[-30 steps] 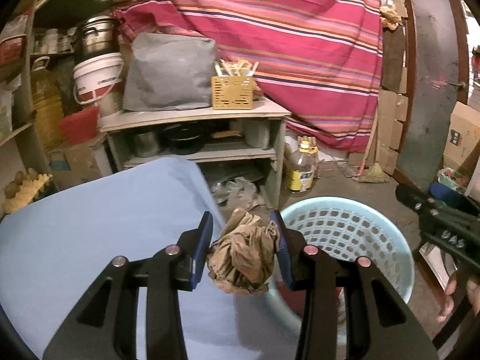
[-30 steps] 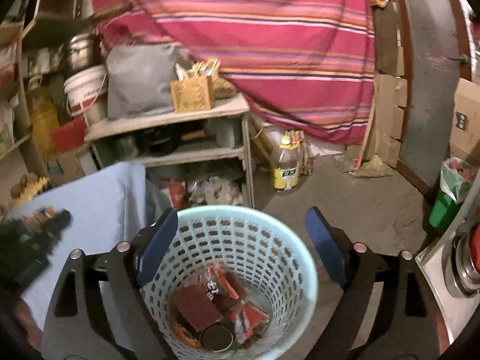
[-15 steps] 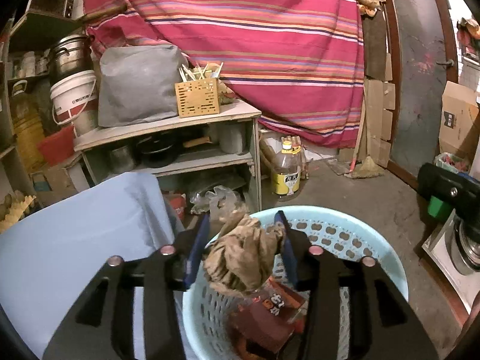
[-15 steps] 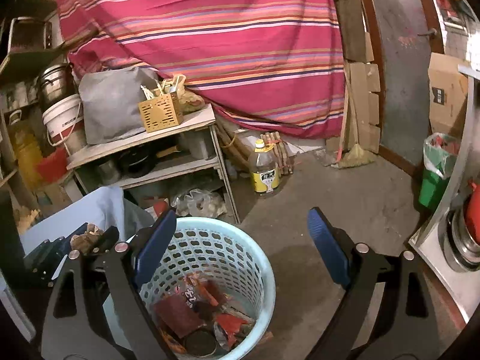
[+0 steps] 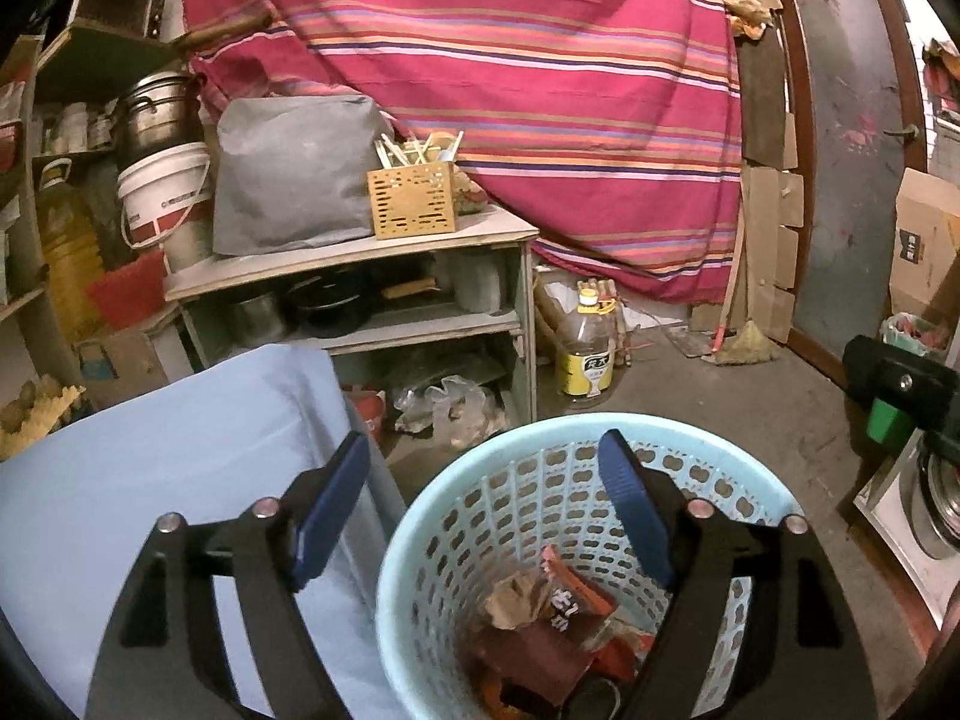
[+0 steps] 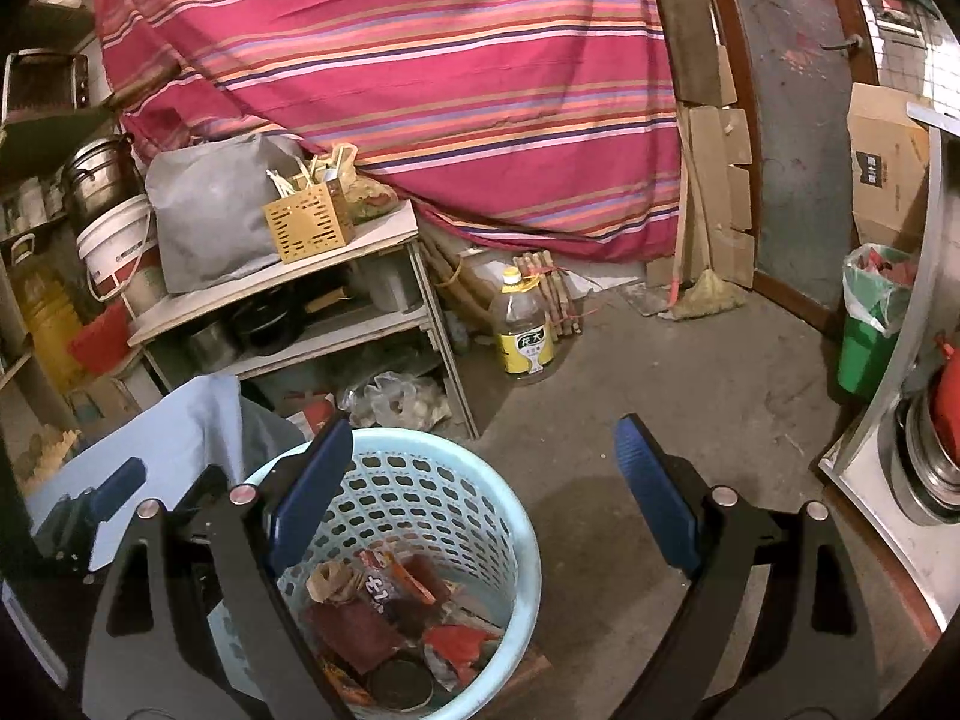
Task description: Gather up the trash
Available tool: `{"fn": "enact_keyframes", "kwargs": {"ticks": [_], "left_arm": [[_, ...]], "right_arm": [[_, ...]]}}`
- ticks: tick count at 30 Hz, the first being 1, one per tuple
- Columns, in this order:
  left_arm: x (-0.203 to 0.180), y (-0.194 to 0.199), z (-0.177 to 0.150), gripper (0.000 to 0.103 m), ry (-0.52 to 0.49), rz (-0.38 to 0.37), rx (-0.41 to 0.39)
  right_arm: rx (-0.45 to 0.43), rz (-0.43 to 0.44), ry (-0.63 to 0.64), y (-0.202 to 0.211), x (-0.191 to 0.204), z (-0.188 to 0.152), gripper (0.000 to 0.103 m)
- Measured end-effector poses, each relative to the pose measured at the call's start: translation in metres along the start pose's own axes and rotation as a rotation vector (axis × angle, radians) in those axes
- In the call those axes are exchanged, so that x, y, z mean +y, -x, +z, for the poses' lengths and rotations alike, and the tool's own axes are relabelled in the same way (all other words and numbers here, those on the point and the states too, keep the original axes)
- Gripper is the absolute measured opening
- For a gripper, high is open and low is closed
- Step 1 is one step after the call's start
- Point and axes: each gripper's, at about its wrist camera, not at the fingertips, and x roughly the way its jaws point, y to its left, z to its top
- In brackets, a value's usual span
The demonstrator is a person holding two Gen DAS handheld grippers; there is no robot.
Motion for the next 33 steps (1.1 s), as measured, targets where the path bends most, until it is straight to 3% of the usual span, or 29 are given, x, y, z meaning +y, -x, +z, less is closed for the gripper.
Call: {"fn": "enact_keyframes", "kwargs": {"ticks": [4,7,8,16,22,30,33], "left_arm": [[0.018,0.019,-0.006,0.087,0.034,0.009,-0.002],[0.039,0.037,-0.013,0.091,0.069,0.016,0.011],[0.045,0.041,-0.015,0.092,0.077,0.026,0.015],[0.112,0.11,-0.042,0.098,0.13,0.135,-0.002],[0.146,0.177,-0.072,0.098,0.088,0.269,-0.054],[0.19,0.246,-0.129,0.098,0.13,0.363,-0.06],[0.21,0.264,-0.151,0.098,0.173,0.388,-0.028]], "right_arm": [[0.007,0.01,0.021,-0.001,0.008,-0.002,0.088],[0.01,0.022,0.049,0.001,0.019,-0.008,0.094],[0.006,0.025,0.063,0.004,0.024,-0.011,0.098],[0.012,0.084,0.151,0.028,0.071,-0.029,0.099],[0.035,0.168,0.224,0.063,0.125,-0.066,0.099],[0.02,0.268,0.345,0.123,0.194,-0.127,0.099],[0.015,0.294,0.371,0.14,0.21,-0.153,0.099]]}}
